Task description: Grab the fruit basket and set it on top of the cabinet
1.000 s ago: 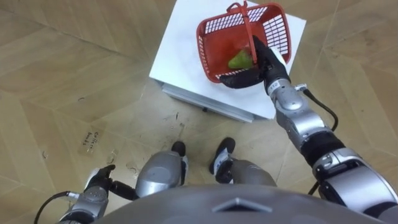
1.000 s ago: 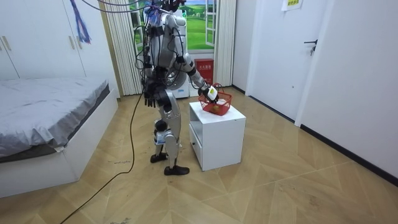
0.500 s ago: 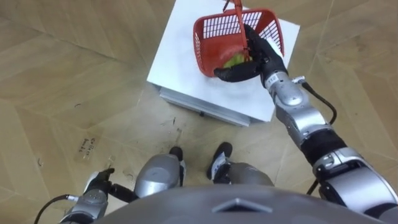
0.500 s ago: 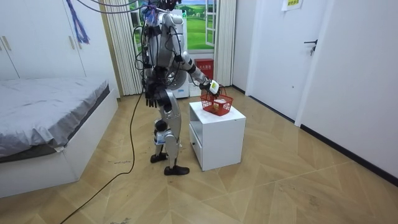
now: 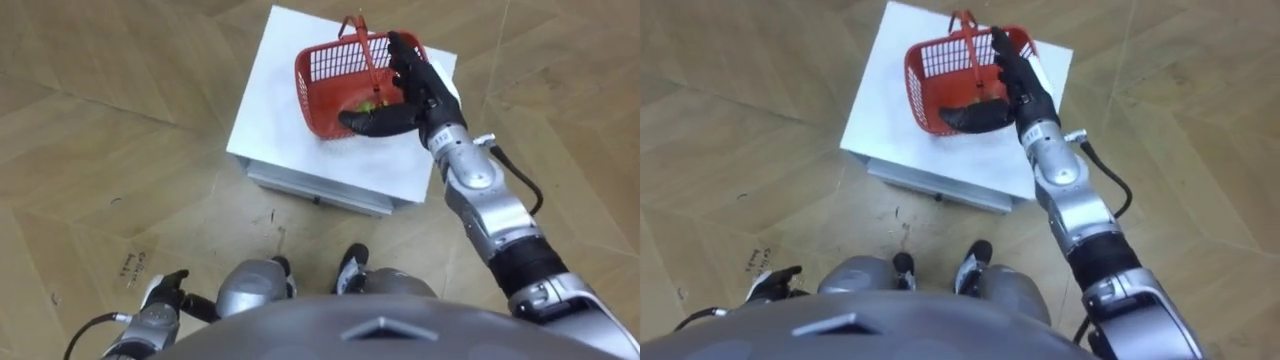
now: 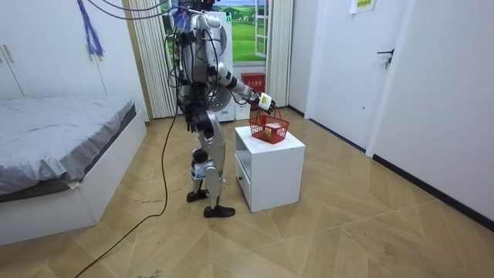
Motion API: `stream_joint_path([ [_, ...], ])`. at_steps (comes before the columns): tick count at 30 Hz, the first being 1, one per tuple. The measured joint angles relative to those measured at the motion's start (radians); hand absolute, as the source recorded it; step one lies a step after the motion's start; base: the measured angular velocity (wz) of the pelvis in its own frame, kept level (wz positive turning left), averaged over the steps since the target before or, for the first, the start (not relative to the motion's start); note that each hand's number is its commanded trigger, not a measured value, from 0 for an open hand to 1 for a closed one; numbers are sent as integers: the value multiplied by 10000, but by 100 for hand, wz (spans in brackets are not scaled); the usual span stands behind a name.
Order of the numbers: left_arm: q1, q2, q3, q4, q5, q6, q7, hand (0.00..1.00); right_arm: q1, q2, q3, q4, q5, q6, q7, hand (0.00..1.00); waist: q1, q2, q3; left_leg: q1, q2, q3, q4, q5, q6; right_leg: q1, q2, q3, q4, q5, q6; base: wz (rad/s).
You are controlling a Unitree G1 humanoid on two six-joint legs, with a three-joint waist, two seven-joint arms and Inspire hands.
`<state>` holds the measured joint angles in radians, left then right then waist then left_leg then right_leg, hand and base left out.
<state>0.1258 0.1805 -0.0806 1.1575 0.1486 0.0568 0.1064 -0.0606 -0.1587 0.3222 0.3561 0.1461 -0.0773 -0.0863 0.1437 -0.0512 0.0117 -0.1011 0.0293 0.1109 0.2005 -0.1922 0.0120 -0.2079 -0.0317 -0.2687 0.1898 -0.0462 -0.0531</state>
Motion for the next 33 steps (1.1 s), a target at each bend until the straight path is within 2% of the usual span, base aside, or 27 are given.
stream_joint_path([
  [3,82,-2,22,-301,-5,-50,28,0,119,-23,-48,-279,-244,-134,-306,0,-129,13,-24,171,24,157,-50,-2,-3,52,59,129,-4,1,1,-13],
  [5,257,-38,41,-594,-20,-171,193,0,539,-27,-262,-718,-692,-188,-555,0,-227,74,-57,437,74,245,-199,-9,-11,213,96,209,-18,-8,13,-14],
  [7,303,-37,78,-706,-60,-218,204,0,840,-78,-427,-967,-889,-220,-785,0,-349,123,-48,605,99,265,-308,-9,-11,332,123,219,-46,-22,30,-6],
  [8,330,-40,163,-741,-296,-236,207,0,1012,-89,-570,-972,-1072,-273,-897,0,-429,143,-73,687,91,311,-349,-10,-13,364,149,233,-49,-29,32,-9],
  [10,426,-47,375,-808,-673,-334,210,0,1280,-92,-839,-941,-1278,-323,-1126,0,-618,173,-64,788,98,351,-387,-14,-14,438,153,258,-56,-40,41,-8],
  [13,643,-77,766,-903,-777,-398,385,0,1953,-168,-1267,-888,-1822,-342,-1443,0,-801,225,-92,1015,99,445,-476,-62,-24,603,185,414,-49,-101,60,-12],
  [17,721,-116,1004,-990,-787,-410,451,0,2205,-213,-1876,858,-3139,-374,-1548,0,-1144,312,-87,1323,96,508,-571,-80,-11,798,199,498,-45,-137,102,-4],
  [19,720,-110,1023,-994,-779,-441,471,0,2337,-288,-1984,1876,-3478,-344,-1565,0,-1162,361,-108,1421,101,507,-588,-106,0,947,200,472,-44,-200,123,0],
  [23,715,-120,1233,-998,-666,-568,610,0,2623,-351,-2126,4005,-3212,-341,-1505,0,-1161,405,-111,1652,102,501,-686,-113,-3,1141,212,514,-64,-262,140,2],
  [25,713,-140,1245,-1010,-542,-579,595,0,2763,-358,-2425,4897,-3195,-329,-1465,0,-1165,450,-147,1689,113,481,-683,-137,1,1254,212,463,-136,-278,165,10],
  [29,795,-137,1557,-1013,-241,-571,563,0,2828,-340,-2856,6187,-2918,-251,-1071,0,-1152,468,-131,1744,101,482,-683,-157,2,1255,194,447,-35,-352,181,0],
  [32,862,-166,1553,-1010,-227,-472,562,0,2701,-215,-2835,6973,-2124,-16,-675,0,-1114,467,-111,1917,100,402,-666,-214,-10,1429,218,440,-41,-391,184,1],
  [33,880,-165,1557,-1010,-149,-375,563,0,2632,-154,-2840,7210,-1857,134,-562,0,-1112,464,-72,2011,102,385,-676,-225,-16,1537,226,435,-54,-405,190,5],
])
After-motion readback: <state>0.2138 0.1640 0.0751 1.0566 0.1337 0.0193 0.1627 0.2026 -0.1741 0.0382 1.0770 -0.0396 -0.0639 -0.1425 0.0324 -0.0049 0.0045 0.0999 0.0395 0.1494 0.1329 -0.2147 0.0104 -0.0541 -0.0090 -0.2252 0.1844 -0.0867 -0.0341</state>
